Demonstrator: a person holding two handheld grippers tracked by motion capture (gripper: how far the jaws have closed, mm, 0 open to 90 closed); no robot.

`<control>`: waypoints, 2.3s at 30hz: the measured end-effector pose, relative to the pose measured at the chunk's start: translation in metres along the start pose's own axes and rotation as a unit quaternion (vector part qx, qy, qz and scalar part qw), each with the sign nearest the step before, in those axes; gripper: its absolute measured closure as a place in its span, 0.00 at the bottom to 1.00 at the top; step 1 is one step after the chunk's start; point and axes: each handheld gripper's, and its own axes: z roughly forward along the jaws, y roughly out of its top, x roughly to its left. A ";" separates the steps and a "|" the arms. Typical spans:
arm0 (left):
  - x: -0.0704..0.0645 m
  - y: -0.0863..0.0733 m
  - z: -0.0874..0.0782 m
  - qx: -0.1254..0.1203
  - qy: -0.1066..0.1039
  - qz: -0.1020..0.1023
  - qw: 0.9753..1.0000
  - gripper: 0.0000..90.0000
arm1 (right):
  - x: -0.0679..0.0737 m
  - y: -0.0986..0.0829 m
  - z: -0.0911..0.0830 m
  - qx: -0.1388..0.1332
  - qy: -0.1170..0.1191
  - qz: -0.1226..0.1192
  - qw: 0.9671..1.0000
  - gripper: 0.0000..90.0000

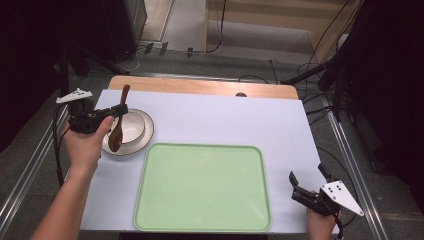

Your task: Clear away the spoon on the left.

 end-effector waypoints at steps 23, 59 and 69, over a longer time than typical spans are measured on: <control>-0.039 -0.062 0.002 0.037 -0.055 -0.006 0.998 0.95 | 0.002 0.000 0.000 0.001 -0.004 -0.007 1.000 0.06; -0.052 -0.127 0.032 0.112 -0.073 -0.054 0.990 0.95 | 0.001 0.001 0.001 -0.002 0.000 -0.007 1.000 0.06; -0.045 -0.133 0.041 0.115 -0.073 -0.074 0.988 0.95 | 0.001 0.001 0.001 -0.003 -0.001 -0.006 1.000 0.06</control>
